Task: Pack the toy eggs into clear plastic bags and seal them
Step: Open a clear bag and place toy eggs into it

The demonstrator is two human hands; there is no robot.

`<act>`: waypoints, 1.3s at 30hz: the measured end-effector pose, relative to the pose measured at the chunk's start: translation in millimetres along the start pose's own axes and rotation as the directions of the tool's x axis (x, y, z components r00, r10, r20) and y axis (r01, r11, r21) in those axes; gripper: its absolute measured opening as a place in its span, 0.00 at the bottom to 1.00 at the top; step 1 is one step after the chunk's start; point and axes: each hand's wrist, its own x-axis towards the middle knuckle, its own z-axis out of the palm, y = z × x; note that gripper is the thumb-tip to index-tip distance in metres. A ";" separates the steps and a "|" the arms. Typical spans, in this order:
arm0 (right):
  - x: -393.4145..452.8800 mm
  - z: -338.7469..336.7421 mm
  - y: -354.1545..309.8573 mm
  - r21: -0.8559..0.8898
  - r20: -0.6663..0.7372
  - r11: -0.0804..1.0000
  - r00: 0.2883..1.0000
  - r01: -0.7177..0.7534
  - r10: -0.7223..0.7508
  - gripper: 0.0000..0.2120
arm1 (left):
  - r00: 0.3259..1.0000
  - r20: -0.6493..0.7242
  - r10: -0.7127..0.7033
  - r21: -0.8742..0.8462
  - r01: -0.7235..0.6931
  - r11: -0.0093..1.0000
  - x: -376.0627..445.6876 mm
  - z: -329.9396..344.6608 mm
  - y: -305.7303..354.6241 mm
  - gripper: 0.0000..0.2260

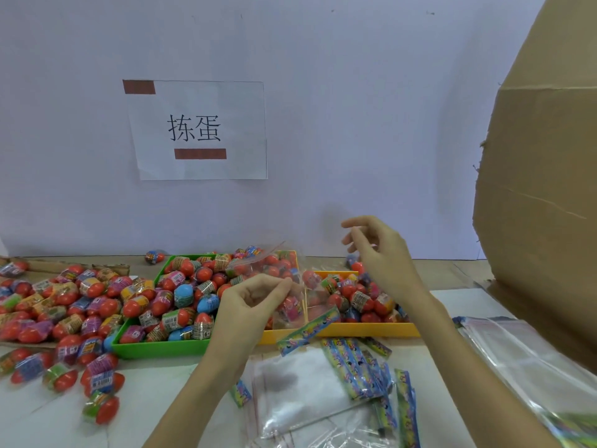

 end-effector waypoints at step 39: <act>-51.8 16.9 -37.6 0.331 0.127 0.936 0.978 0.117 -0.166 0.16 | 0.932 0.354 0.075 0.143 -0.133 0.981 8.4 11.5 -12.3 0.12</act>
